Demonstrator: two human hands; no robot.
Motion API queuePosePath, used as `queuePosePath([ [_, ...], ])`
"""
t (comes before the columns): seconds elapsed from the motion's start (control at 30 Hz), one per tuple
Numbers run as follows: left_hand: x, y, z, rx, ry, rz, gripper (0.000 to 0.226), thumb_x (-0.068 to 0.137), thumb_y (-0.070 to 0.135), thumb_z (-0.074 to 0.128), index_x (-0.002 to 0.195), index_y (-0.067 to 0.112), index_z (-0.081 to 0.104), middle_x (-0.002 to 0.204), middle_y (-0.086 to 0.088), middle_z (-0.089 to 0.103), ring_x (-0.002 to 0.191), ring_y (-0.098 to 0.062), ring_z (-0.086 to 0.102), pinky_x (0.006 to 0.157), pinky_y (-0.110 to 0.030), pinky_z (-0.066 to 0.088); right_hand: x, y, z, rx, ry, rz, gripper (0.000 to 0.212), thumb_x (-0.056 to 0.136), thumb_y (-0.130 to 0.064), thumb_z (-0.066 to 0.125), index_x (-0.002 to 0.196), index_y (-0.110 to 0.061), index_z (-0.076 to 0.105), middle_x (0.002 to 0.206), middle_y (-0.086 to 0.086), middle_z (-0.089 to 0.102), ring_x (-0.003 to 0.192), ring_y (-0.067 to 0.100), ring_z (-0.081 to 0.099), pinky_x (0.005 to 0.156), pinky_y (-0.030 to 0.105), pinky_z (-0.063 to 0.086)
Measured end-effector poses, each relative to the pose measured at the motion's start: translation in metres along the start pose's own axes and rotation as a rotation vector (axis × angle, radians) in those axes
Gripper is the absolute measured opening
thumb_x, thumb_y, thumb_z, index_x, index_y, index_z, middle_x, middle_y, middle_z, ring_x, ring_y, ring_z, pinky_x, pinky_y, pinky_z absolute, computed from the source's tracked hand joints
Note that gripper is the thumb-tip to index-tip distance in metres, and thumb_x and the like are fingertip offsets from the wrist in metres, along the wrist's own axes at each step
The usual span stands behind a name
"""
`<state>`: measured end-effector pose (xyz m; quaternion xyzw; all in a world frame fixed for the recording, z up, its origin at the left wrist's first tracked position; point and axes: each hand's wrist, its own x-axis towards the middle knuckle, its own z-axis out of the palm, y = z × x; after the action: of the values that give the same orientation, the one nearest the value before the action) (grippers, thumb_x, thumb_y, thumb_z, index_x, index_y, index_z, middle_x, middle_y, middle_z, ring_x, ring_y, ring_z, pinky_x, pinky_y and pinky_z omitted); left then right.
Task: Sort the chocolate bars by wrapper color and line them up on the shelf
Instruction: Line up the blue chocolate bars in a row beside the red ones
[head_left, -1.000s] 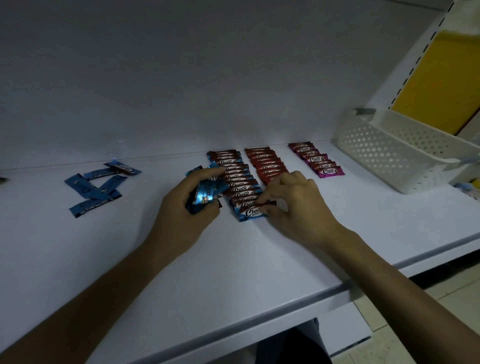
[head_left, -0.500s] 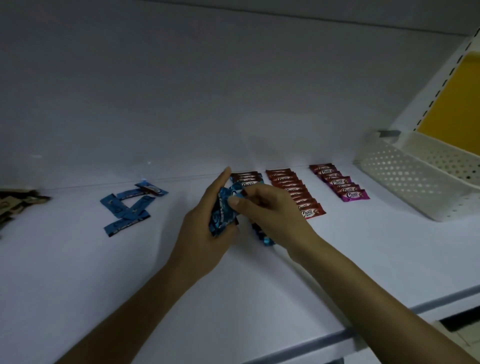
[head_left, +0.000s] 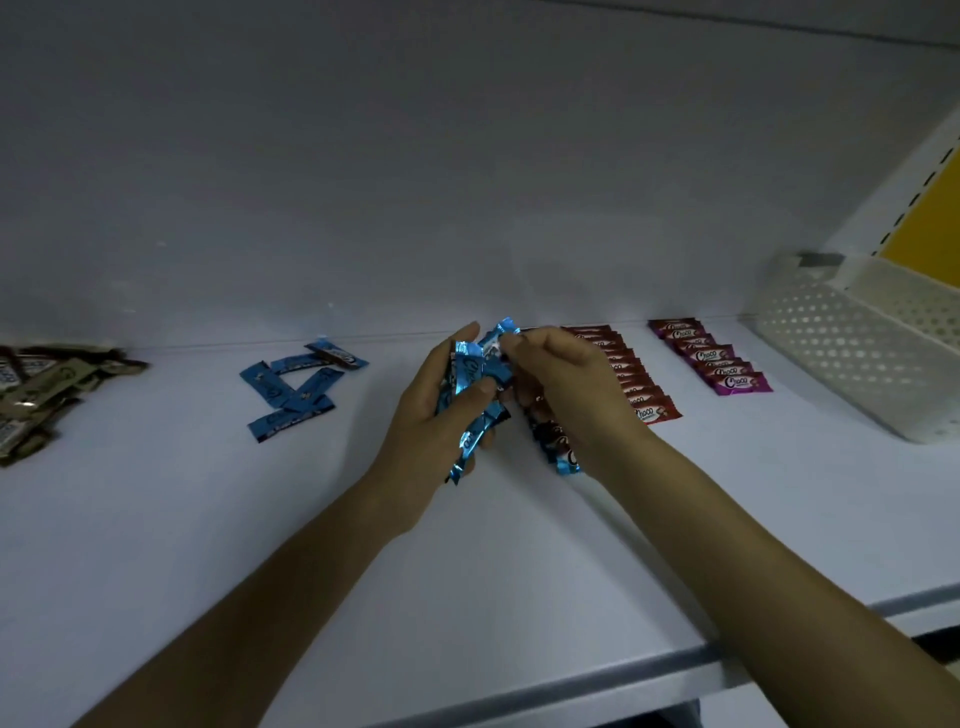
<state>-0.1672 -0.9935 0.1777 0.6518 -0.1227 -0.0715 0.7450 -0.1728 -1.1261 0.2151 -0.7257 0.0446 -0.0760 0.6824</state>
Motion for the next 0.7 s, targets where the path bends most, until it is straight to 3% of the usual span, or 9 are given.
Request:
queuePosePath([
  [0.1, 0.000, 0.000, -0.002, 0.023, -0.005, -0.001, 0.048, 0.097, 0.014, 0.052, 0.128, 0.050, 0.044, 0.109, 0.002, 0.066, 0.063, 0.000, 0.060, 0.050, -0.017, 0.045, 0.004, -0.001, -0.006, -0.006, 0.031, 0.022, 0.018, 0.092, -0.024, 0.061, 0.076, -0.015, 0.063, 0.065, -0.001, 0.061, 0.055, 0.011, 0.054, 0.050, 0.019, 0.044],
  [0.17, 0.000, -0.001, -0.002, 0.033, 0.002, 0.000, 0.048, 0.097, 0.015, 0.052, 0.129, 0.049, 0.044, 0.102, 0.003, 0.068, 0.060, -0.001, 0.059, 0.049, -0.019, 0.045, 0.004, 0.001, -0.009, 0.026, 0.065, 0.019, 0.019, 0.093, -0.024, 0.059, 0.077, -0.015, 0.063, 0.076, 0.006, 0.068, 0.068, 0.019, 0.062, 0.065, 0.031, 0.055],
  [0.23, -0.001, 0.000, -0.001, 0.034, 0.006, -0.001, 0.045, 0.096, 0.017, 0.052, 0.131, 0.044, 0.046, 0.097, 0.003, 0.069, 0.059, -0.001, 0.058, 0.048, -0.018, 0.044, 0.001, 0.001, -0.012, 0.110, 0.142, 0.029, 0.019, 0.094, -0.022, 0.056, 0.077, -0.014, 0.059, 0.083, 0.012, 0.070, 0.078, 0.028, 0.066, 0.076, 0.039, 0.055],
  [0.37, -0.002, -0.002, 0.000, 0.064, 0.019, 0.038, 0.040, 0.096, 0.013, 0.052, 0.124, 0.042, 0.049, 0.095, 0.000, 0.068, 0.058, 0.001, 0.058, 0.047, -0.015, 0.043, -0.010, 0.003, -0.029, 0.186, 0.216, -0.031, 0.013, 0.095, -0.017, 0.053, 0.083, -0.012, 0.056, 0.066, -0.003, 0.065, 0.057, 0.009, 0.063, 0.056, 0.021, 0.052],
  [0.47, -0.004, -0.005, 0.003, 0.155, -0.038, 0.145, 0.043, 0.095, 0.008, 0.053, 0.118, 0.044, 0.046, 0.091, 0.004, 0.064, 0.058, 0.002, 0.057, 0.047, -0.013, 0.042, -0.026, 0.009, -0.057, -0.242, 0.079, -0.216, 0.017, 0.095, -0.012, 0.052, 0.100, -0.019, 0.067, 0.088, -0.007, 0.067, 0.076, 0.002, 0.065, 0.067, 0.016, 0.051],
  [0.57, -0.006, -0.012, 0.008, 0.252, -0.108, 0.203, 0.054, 0.092, 0.007, 0.056, 0.127, 0.044, 0.038, 0.100, 0.010, 0.059, 0.067, 0.004, 0.059, 0.051, -0.013, 0.044, -0.041, 0.015, -0.083, -0.783, -0.193, -0.360, 0.026, 0.091, -0.016, 0.062, 0.115, -0.024, 0.067, 0.083, -0.026, 0.059, 0.078, -0.008, 0.058, 0.070, 0.009, 0.045],
  [0.7, -0.009, -0.018, 0.013, 0.282, -0.136, 0.182, 0.064, 0.089, 0.008, 0.062, 0.123, 0.053, 0.033, 0.109, 0.017, 0.057, 0.081, 0.008, 0.061, 0.058, -0.013, 0.048, -0.050, 0.020, -0.083, -0.985, -0.352, -0.349, 0.029, 0.084, -0.026, 0.071, 0.112, -0.023, 0.065, 0.094, -0.013, 0.065, 0.083, 0.003, 0.060, 0.072, 0.022, 0.052],
])
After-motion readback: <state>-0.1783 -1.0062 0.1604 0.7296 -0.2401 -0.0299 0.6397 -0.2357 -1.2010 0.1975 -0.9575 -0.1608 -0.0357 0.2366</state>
